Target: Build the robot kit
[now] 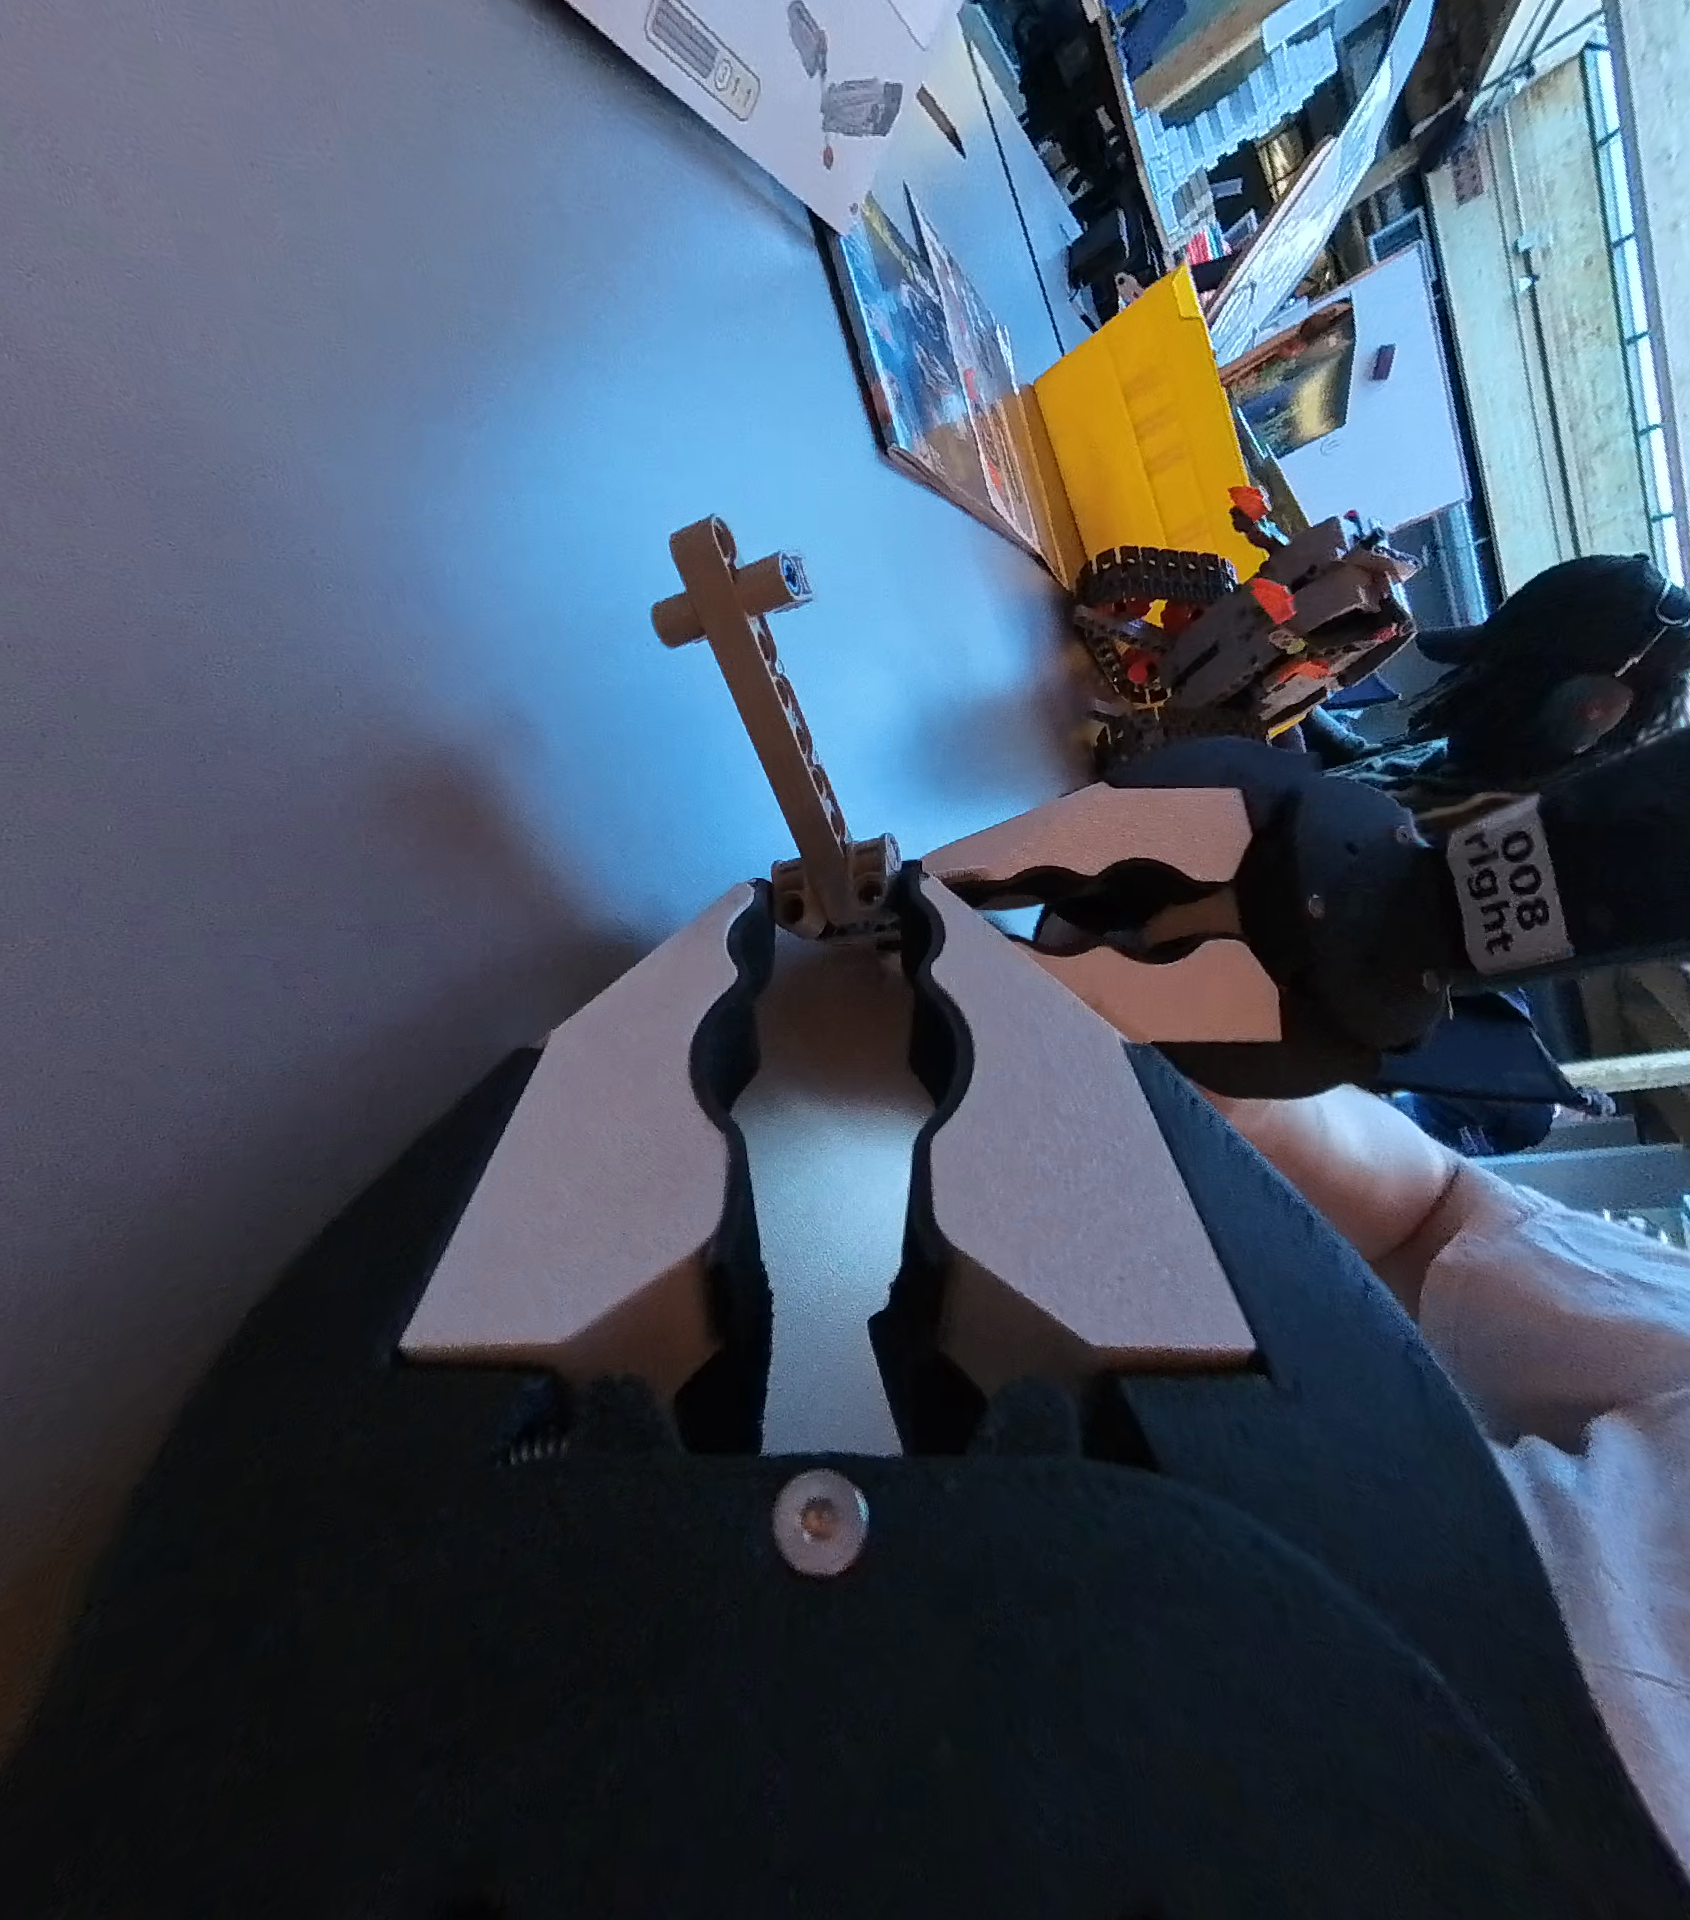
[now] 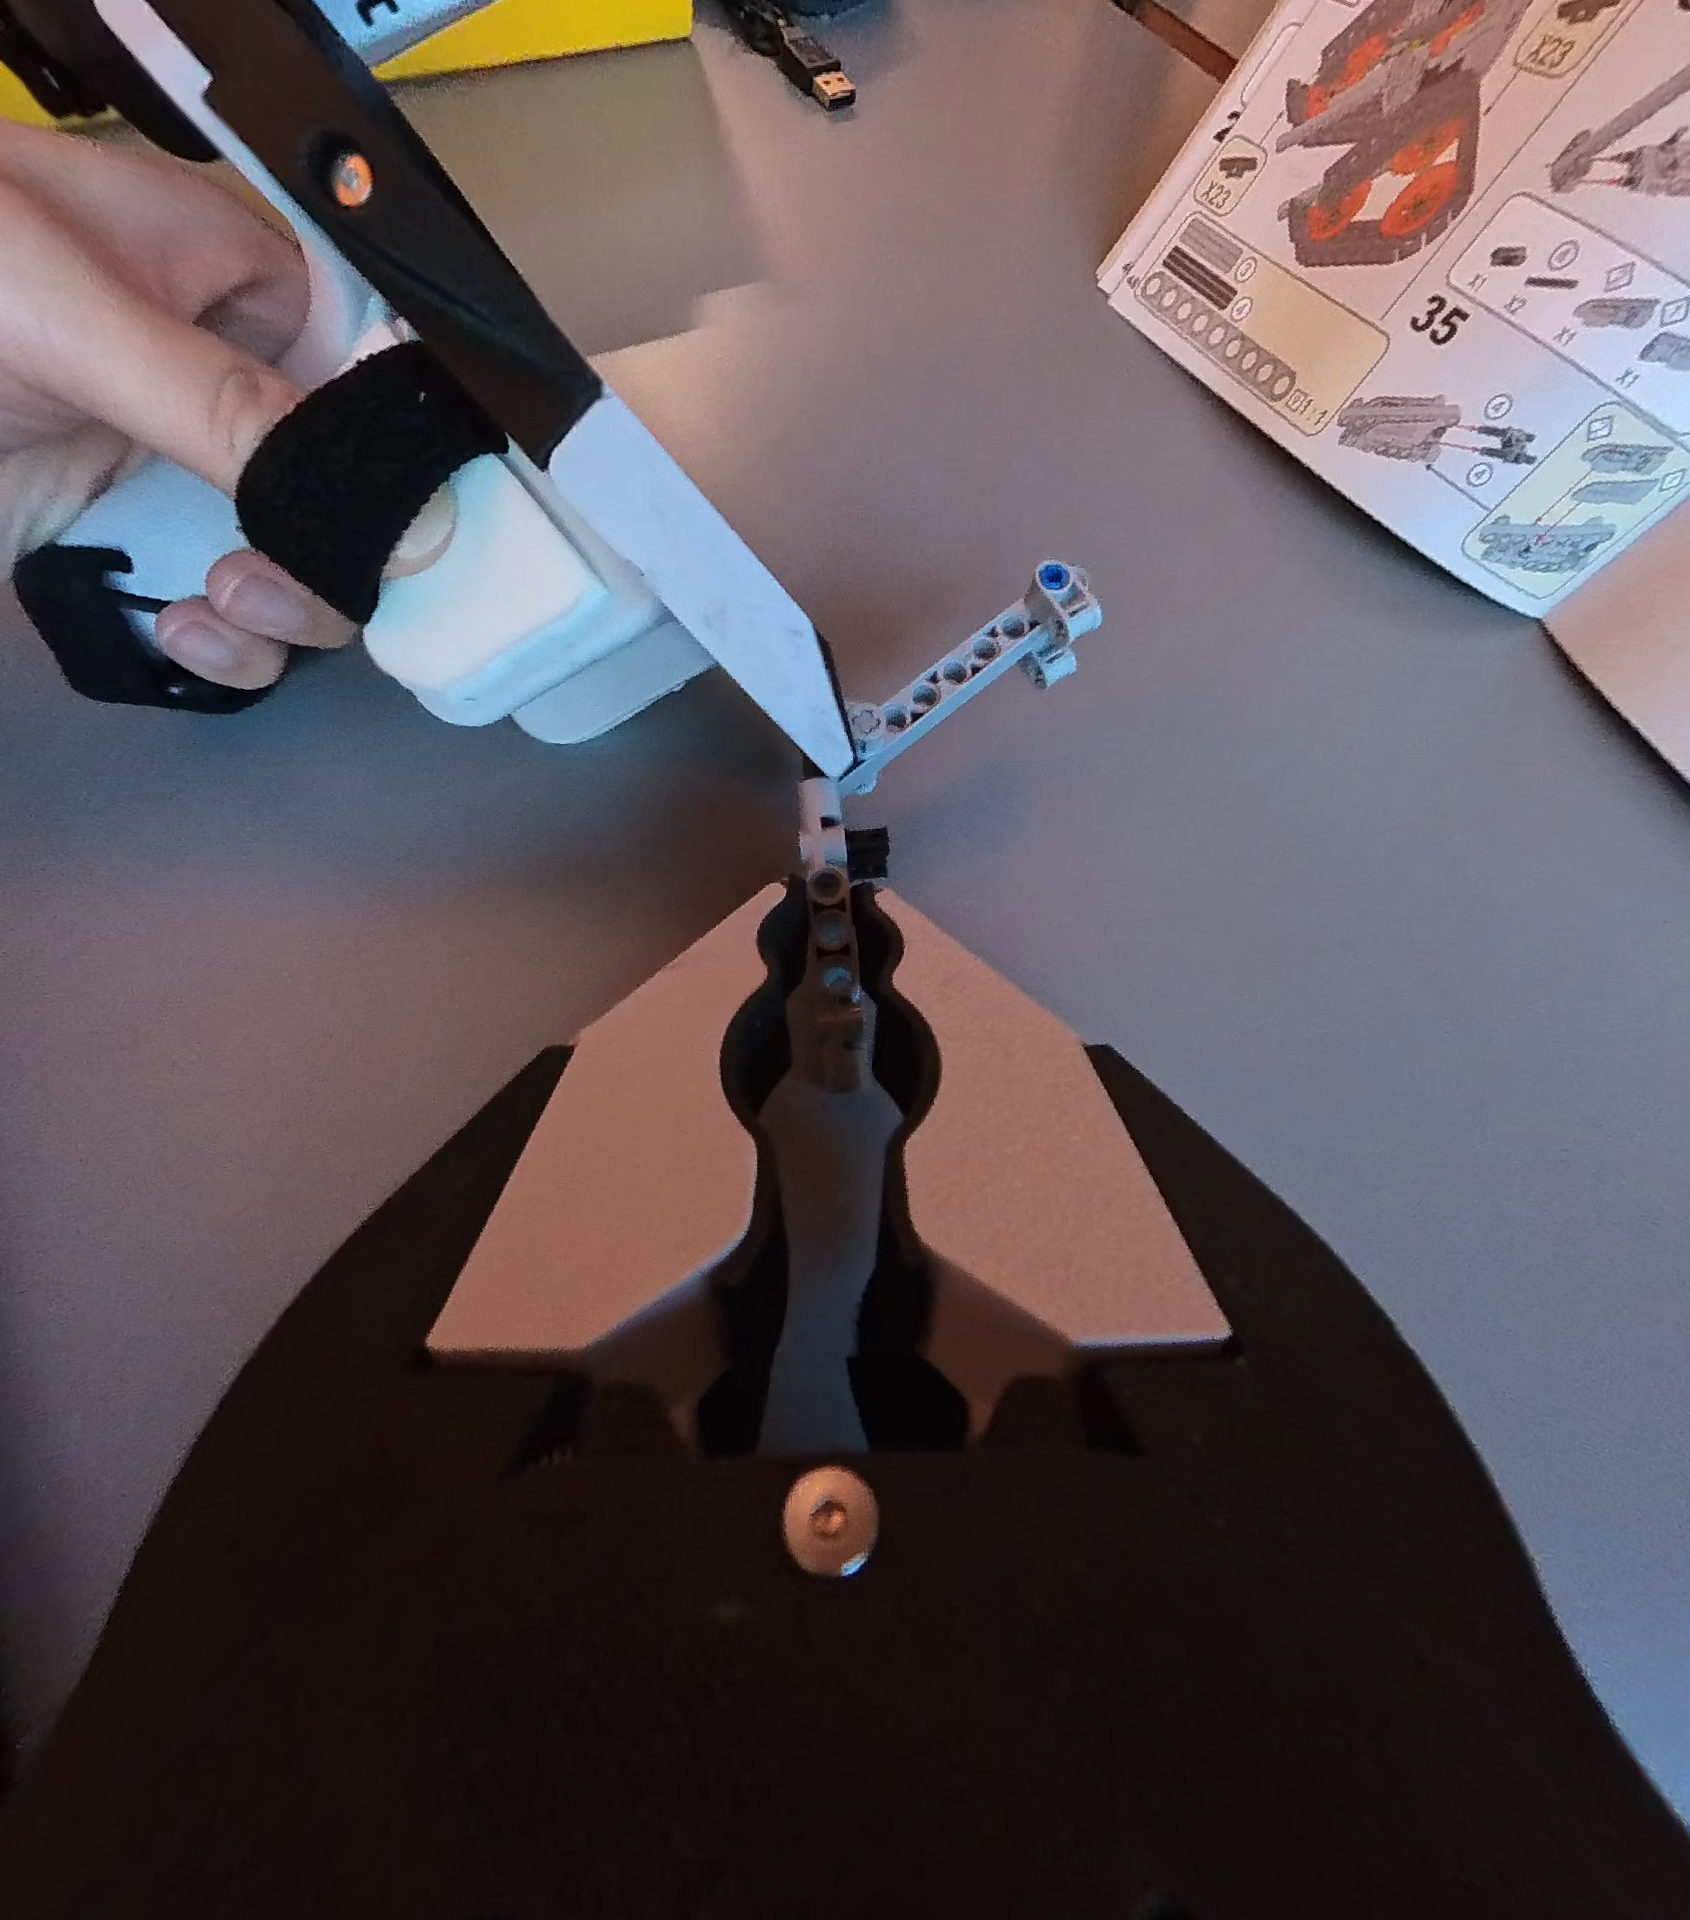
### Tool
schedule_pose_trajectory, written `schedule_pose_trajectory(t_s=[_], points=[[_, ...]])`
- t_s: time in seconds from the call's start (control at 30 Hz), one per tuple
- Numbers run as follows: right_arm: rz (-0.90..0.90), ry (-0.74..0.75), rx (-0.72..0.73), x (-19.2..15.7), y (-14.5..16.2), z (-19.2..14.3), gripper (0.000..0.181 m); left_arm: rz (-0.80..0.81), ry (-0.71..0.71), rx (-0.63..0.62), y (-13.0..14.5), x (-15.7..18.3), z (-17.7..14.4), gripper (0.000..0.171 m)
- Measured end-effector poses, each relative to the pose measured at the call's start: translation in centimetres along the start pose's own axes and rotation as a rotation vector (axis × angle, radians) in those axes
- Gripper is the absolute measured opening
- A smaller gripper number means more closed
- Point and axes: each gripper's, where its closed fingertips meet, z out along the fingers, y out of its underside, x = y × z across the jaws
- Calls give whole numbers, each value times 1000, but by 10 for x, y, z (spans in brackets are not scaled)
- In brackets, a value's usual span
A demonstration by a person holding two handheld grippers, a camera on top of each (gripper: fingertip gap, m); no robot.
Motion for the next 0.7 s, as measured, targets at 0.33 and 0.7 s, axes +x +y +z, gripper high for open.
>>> schedule_pose_trajectory(t_s=[0.33, 0.7], points=[[28, 2, -27, 0, 1, 5, 8, -26, -20, 45, -4, -2, -1, 22], [53, 47, -59, -2, -1, 11, 7, -11, -75, 65, -6, -8, -1, 23]])
